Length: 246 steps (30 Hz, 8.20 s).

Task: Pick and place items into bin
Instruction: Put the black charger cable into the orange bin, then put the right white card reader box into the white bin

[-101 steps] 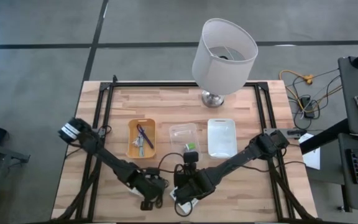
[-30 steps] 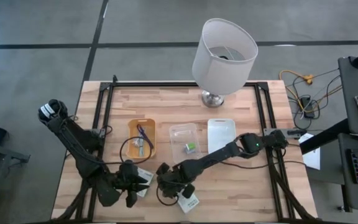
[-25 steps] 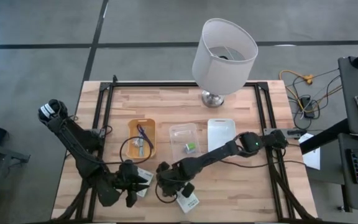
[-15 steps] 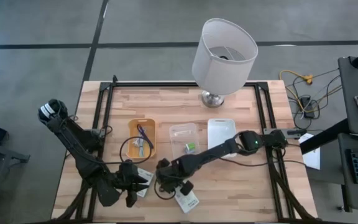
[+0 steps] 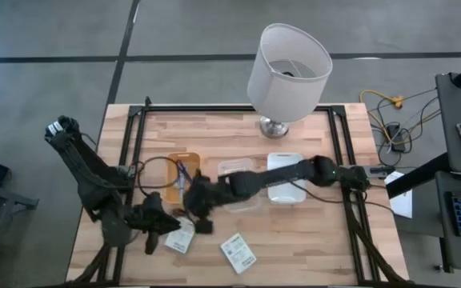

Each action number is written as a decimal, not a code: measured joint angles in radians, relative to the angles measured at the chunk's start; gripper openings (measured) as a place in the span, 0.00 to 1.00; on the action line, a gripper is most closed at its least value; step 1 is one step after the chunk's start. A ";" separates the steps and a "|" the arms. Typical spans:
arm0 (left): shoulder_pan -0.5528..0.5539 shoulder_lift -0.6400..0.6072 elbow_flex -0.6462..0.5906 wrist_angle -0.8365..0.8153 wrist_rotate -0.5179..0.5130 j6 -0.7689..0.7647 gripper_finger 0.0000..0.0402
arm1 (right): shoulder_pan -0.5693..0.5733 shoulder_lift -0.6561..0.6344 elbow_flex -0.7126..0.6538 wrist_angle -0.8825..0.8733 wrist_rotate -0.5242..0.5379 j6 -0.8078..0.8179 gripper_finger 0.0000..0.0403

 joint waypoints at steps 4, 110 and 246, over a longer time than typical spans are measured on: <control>-0.016 -0.081 0.000 0.048 -0.007 0.130 0.05 | -0.057 0.007 0.033 0.121 0.005 0.095 0.06; 0.290 -0.484 -0.505 -0.192 -0.130 -0.910 0.07 | 0.097 -0.221 -0.037 -0.633 0.636 0.423 0.48; 0.343 0.889 0.148 0.613 0.622 0.134 0.00 | 0.363 -0.391 -1.039 0.277 0.073 1.230 0.25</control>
